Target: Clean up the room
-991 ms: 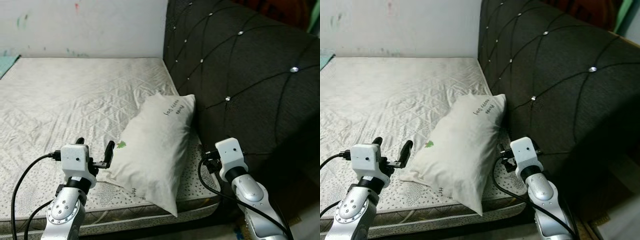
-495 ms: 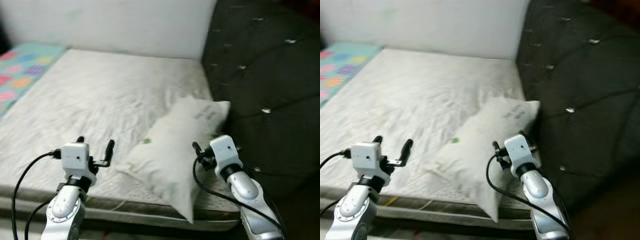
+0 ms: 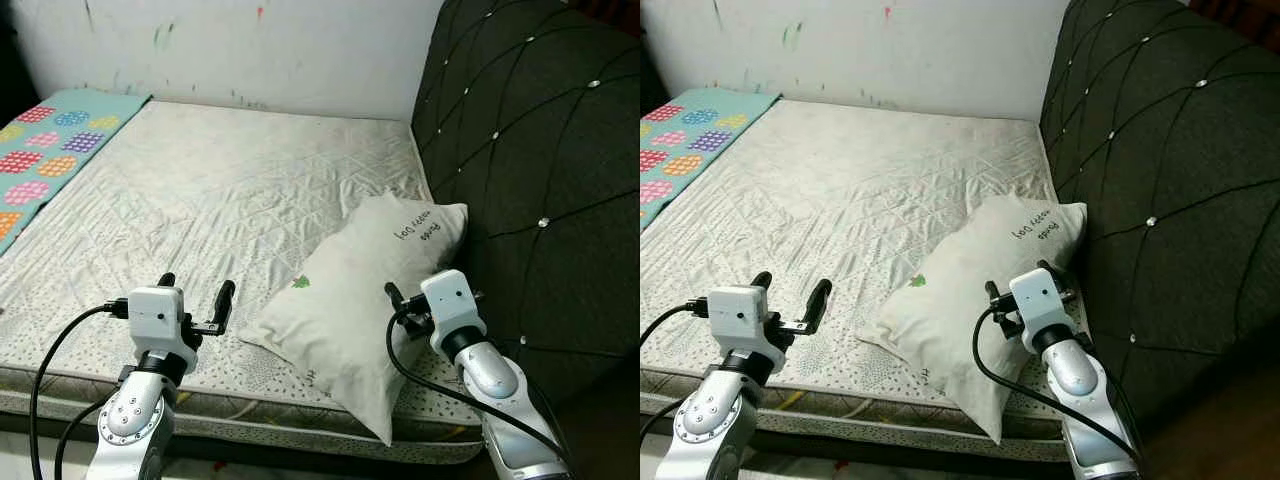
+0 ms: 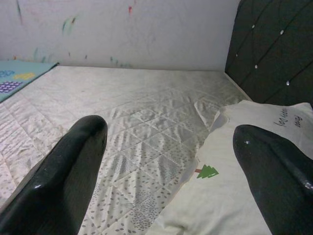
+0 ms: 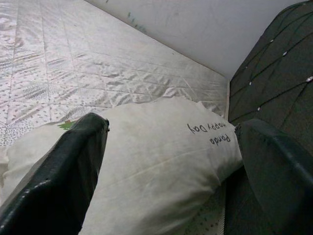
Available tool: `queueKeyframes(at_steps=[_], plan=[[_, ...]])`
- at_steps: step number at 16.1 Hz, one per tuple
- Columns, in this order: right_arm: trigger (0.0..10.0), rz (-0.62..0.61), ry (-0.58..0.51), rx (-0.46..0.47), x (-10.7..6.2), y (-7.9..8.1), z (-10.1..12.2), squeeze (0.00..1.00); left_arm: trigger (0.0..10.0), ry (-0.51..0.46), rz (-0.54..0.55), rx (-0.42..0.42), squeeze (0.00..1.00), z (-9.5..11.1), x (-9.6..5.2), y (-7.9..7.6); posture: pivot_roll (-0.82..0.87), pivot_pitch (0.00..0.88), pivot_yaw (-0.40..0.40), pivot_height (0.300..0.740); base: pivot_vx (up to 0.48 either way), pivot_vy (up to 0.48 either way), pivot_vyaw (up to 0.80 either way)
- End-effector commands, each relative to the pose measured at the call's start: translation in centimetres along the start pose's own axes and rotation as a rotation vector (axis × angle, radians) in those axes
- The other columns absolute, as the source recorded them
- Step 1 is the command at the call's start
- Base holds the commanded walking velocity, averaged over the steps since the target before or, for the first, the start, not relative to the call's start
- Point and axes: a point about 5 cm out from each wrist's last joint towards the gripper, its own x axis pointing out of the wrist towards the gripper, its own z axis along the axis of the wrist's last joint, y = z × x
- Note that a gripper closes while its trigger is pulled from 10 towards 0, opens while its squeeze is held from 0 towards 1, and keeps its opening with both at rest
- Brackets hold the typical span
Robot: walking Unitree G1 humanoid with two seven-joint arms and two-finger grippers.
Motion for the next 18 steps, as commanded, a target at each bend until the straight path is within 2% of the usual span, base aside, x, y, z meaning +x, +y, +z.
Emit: queueKeyframes(at_steps=[1,5,11,15,18], plan=[[10.0,-0.005,-0.004,0.0,0.09,-0.27,0.02,0.0,10.0,-0.006,-0.013,0.0,0.0,0.07,0.15,-0.17,-0.1,0.0,-0.037,0.74,0.0,0.0,0.0],[10.0,0.001,-0.011,-0.006,0.11,-0.25,0.06,0.0,10.0,-0.007,-0.025,0.005,0.0,0.05,0.16,-0.28,-0.1,0.0,-0.037,0.74,0.0,0.0,0.0],[10.0,0.024,0.004,0.061,-0.02,-0.02,-0.16,0.0,10.0,0.012,-0.004,0.009,0.0,-0.26,0.17,-0.05,-0.1,0.0,-0.037,0.74,0.0,0.0,0.0],[10.0,0.049,0.012,0.063,-0.34,0.29,-0.25,0.0,10.0,0.016,0.006,-0.004,0.0,-0.16,-0.06,0.14,-0.09,0.033,-0.032,0.74,0.0,0.0,0.0],[10.0,0.059,0.02,0.068,-0.6,0.35,-0.33,0.0,10.0,0.021,0.009,-0.012,0.0,-0.16,-0.25,0.15,-0.09,0.047,-0.037,0.715,0.0,0.0,0.0]])
